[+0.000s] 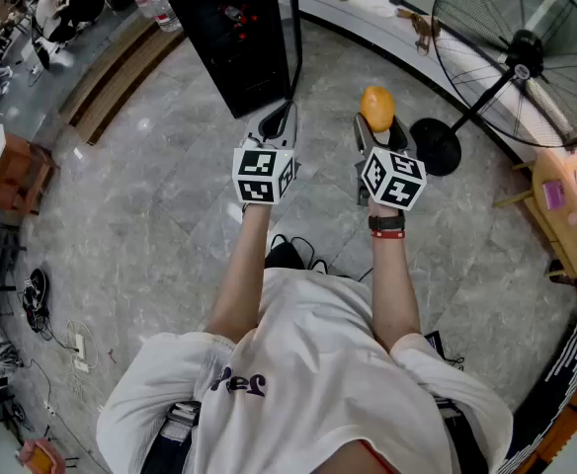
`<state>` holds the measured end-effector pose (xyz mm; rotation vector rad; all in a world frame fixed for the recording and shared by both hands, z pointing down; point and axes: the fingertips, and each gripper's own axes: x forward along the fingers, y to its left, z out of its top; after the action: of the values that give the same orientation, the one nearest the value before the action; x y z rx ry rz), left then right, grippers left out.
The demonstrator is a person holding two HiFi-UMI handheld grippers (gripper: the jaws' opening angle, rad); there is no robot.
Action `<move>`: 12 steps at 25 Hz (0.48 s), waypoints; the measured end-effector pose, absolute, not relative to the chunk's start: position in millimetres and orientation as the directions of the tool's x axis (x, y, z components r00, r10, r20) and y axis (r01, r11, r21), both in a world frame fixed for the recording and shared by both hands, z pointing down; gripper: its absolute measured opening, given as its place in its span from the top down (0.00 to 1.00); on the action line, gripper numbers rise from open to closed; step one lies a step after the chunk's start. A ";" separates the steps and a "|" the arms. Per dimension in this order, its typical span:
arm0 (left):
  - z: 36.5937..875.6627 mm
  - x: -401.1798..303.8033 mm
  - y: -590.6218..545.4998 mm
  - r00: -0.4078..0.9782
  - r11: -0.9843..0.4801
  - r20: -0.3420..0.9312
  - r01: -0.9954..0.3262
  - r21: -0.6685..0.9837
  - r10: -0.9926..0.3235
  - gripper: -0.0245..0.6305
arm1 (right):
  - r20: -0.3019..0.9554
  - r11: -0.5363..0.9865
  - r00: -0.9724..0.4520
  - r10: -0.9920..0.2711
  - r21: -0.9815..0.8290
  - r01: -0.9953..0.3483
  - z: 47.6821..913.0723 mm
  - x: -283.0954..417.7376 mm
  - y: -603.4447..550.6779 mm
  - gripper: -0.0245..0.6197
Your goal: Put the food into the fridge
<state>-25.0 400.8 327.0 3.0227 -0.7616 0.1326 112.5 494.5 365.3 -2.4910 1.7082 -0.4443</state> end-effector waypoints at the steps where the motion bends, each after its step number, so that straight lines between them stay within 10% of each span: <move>1: 328.9 -26.6 399.3 0.876 -0.880 0.090 -0.475 0.004 -0.473 0.93 | 0.190 -0.371 0.332 -0.924 -0.235 -0.898 366.3 111.5 492.8 0.47; 12: 348.1 -41.4 327.1 0.857 -0.860 0.116 -0.509 0.042 -0.502 0.93 | 0.224 -0.374 0.319 -0.921 -0.282 -0.883 382.3 105.8 419.5 0.47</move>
<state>-41.4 327.1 348.1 2.9588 -0.8070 0.1558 105.8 419.5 382.3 -2.4621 1.6918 -0.5318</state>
